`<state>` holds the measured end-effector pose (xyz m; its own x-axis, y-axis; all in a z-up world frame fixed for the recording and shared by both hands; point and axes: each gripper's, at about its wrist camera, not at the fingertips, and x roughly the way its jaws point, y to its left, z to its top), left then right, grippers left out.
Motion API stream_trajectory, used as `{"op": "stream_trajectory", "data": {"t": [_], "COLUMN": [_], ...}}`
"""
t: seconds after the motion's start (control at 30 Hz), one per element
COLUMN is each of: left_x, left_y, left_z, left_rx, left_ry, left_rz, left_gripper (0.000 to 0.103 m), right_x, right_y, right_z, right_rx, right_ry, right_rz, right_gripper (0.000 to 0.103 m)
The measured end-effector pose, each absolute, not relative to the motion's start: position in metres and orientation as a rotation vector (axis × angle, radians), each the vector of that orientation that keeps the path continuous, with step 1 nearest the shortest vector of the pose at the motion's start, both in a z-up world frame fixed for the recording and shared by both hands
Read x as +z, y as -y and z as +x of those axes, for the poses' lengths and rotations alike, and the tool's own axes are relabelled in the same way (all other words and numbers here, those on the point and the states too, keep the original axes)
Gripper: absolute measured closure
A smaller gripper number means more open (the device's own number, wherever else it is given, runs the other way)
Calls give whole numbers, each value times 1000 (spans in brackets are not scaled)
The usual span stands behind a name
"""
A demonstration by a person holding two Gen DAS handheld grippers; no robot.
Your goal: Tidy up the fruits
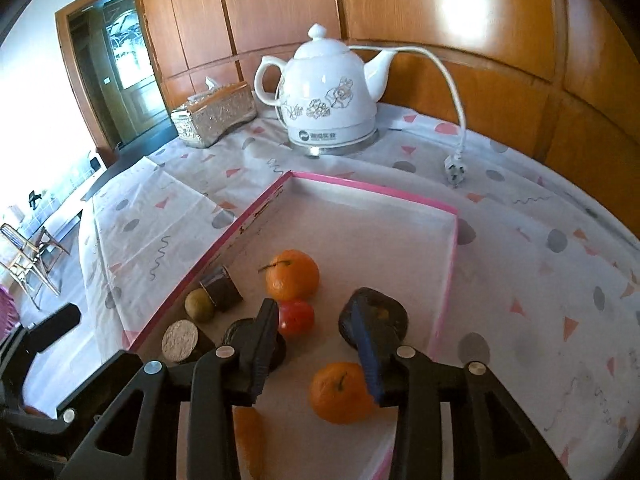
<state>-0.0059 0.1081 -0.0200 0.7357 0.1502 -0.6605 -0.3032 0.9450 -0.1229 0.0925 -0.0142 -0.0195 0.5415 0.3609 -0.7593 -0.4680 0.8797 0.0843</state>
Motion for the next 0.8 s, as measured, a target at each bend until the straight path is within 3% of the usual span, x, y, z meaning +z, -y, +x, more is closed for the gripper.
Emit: {"op": "stream_trajectory", "data": {"t": [0.8], "left_x": [-1], "left_y": [-76], "left_z": [-23], "left_rx": [242], "left_ry": [-650], "left_rz": [-177], "left_gripper": [0], "right_x": [-10], "right_y": [80], "right_z": [17], "right_rx": [309], "right_ry": [-796], "right_rz": [-70], "right_gripper": [63]}}
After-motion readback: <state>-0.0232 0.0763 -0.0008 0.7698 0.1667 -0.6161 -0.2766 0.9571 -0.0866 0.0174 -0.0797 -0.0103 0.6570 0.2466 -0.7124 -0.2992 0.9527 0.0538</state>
